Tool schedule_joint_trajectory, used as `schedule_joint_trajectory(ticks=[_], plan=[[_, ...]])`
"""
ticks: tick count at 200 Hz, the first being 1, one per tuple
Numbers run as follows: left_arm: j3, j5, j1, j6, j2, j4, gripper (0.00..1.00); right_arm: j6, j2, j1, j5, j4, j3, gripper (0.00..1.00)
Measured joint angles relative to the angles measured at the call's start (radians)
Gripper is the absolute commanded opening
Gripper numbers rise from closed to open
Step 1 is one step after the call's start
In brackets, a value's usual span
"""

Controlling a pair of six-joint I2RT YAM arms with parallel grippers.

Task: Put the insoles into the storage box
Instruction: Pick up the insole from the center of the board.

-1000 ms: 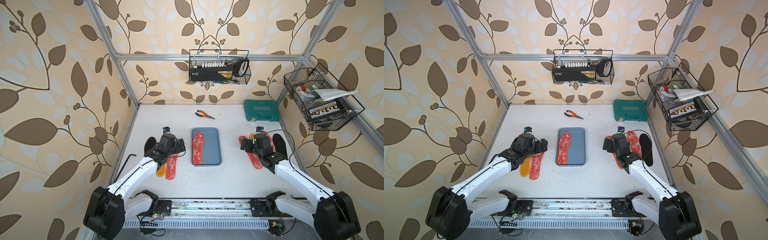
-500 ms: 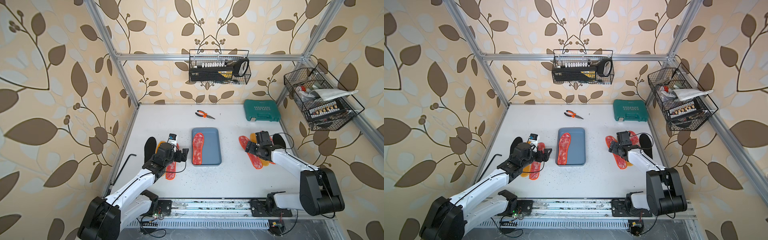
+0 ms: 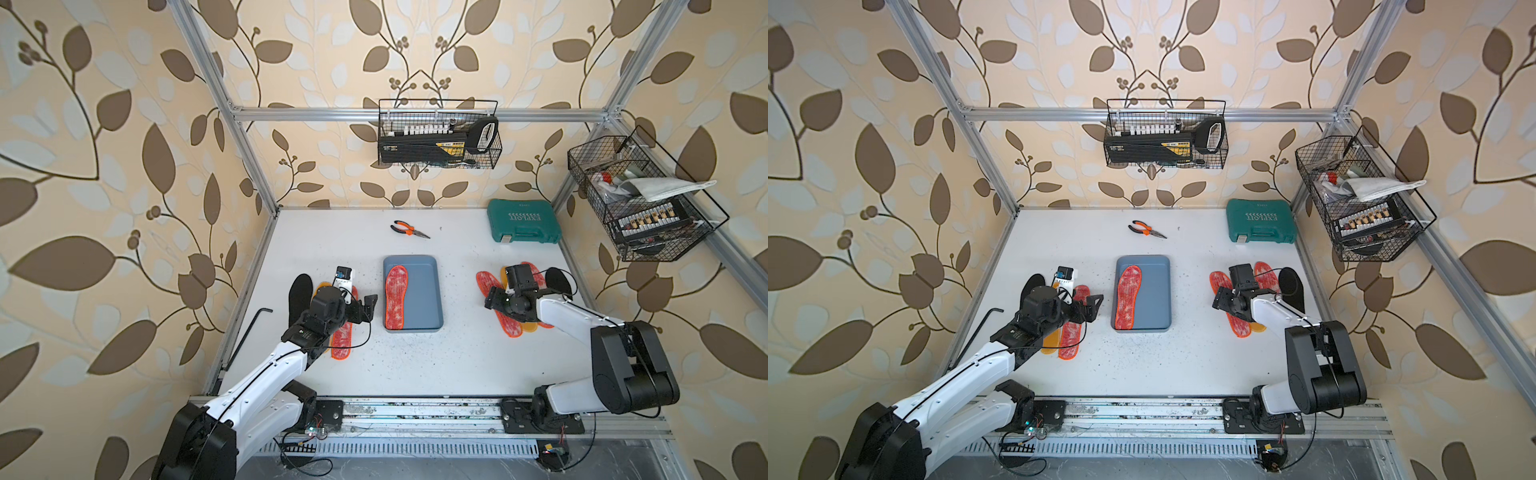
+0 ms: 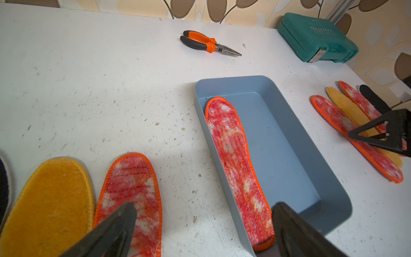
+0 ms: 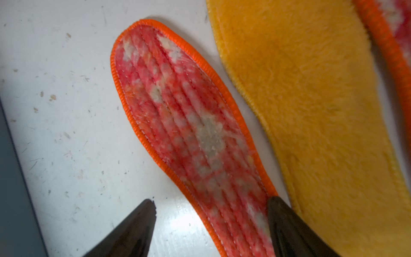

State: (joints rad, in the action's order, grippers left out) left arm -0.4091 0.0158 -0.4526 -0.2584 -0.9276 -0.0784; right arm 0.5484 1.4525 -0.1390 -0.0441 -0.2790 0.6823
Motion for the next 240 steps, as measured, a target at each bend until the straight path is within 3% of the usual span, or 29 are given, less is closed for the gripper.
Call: schedule_joint_trajectory(ticks=[44,107,132,152,178,205,240], plan=[[0.0,0.011,0.0,-0.001,0.0,0.006,0.99,0.064,0.022,-0.06,0.05,0.017,0.021,0.8],[0.0,0.068,0.0,0.0,-0.042,0.0,0.99,0.262,0.065,-0.075,0.336,0.075,0.051,0.78],[-0.001,0.123,-0.011,0.005,-0.061,-0.008,0.99,0.269,0.027,-0.076,0.399,0.046,0.051,0.78],[-0.002,0.176,-0.027,0.019,-0.064,-0.027,0.99,0.2,-0.053,-0.075,0.371,-0.018,0.068,0.77],[-0.004,0.229,-0.047,0.033,-0.077,-0.051,0.99,0.081,-0.111,-0.076,0.236,-0.085,0.122,0.74],[-0.005,0.288,-0.06,0.046,-0.097,-0.074,0.99,-0.005,-0.085,-0.076,0.124,-0.135,0.152,0.71],[-0.006,0.327,-0.085,0.055,-0.1,-0.085,0.99,-0.053,0.013,-0.08,0.114,-0.148,0.153,0.68]])
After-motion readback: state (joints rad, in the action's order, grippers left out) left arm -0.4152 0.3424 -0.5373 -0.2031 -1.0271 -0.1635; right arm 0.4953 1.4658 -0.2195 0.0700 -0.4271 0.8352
